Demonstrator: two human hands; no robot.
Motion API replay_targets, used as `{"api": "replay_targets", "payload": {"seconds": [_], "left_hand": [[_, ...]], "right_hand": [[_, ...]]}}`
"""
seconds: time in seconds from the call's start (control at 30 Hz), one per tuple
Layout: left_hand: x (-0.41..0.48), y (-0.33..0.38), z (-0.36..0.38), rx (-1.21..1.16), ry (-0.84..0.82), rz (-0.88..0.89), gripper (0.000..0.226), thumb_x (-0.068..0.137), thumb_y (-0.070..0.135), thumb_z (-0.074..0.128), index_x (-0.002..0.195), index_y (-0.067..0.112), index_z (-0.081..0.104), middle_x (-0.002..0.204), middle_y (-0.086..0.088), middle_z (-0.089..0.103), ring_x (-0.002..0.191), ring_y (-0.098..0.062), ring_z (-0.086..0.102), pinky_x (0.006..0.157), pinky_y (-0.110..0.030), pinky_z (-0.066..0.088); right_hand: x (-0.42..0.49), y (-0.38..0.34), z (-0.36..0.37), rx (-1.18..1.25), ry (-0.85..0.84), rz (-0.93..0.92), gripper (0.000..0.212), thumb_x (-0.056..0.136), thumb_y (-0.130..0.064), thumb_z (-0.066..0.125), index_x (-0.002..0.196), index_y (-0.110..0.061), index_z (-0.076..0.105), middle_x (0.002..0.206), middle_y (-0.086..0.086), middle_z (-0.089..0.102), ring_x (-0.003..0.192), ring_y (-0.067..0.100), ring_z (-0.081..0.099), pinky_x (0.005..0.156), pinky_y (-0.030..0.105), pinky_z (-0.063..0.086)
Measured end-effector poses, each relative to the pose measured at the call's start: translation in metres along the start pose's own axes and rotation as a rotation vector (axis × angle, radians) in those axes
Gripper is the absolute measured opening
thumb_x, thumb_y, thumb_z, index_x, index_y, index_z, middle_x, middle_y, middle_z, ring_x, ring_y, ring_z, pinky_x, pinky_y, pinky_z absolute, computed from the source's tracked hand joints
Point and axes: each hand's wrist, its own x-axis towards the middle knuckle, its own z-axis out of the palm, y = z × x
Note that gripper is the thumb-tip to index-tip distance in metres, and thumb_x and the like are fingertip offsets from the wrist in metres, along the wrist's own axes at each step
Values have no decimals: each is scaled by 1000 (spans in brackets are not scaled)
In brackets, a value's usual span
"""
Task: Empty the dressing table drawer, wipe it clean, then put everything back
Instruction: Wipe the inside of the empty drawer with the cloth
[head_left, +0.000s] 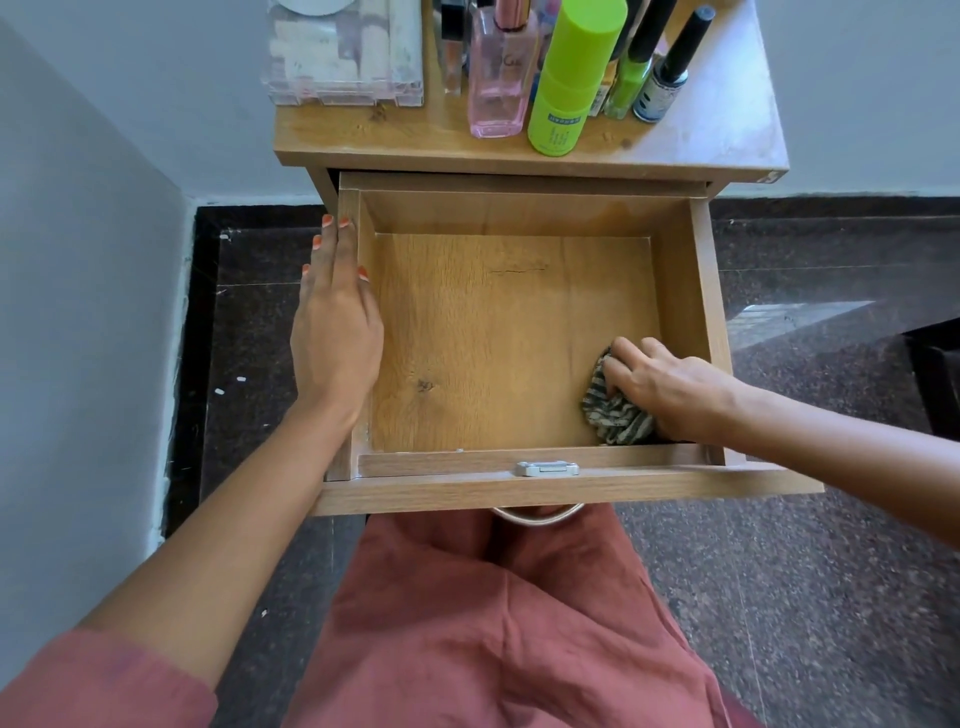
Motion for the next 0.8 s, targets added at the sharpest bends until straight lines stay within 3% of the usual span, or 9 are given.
{"api": "replay_targets", "payload": {"seconds": [0.4,0.6,0.8], "left_hand": [[1,0,0,19,4,15,44,99,11,26,144,9,25,154,-9,20,142,-23,18,117,-36,20],[1,-1,1,33,3,14,45,99,11,25,144,9,24,154,-9,20,143,-21,19,117,-32,16],[1,-2,0,32,4,18,45,99,11,25,144,9,24,154,-9,20,143,-21,18,117,-30,14]], "right_hand": [[30,34,-32,26,130,66,65,83,-4,61,137,-10,25,140,14,25,122,33,38,88,38,52],[7,18,-14,-17,53,-41,57,84,-5,56,133,-9,27,134,11,26,116,26,41,82,30,53],[-6,7,5,-42,17,-62,55,78,15,38,128,-9,32,124,10,33,104,24,46,70,30,55]]}}
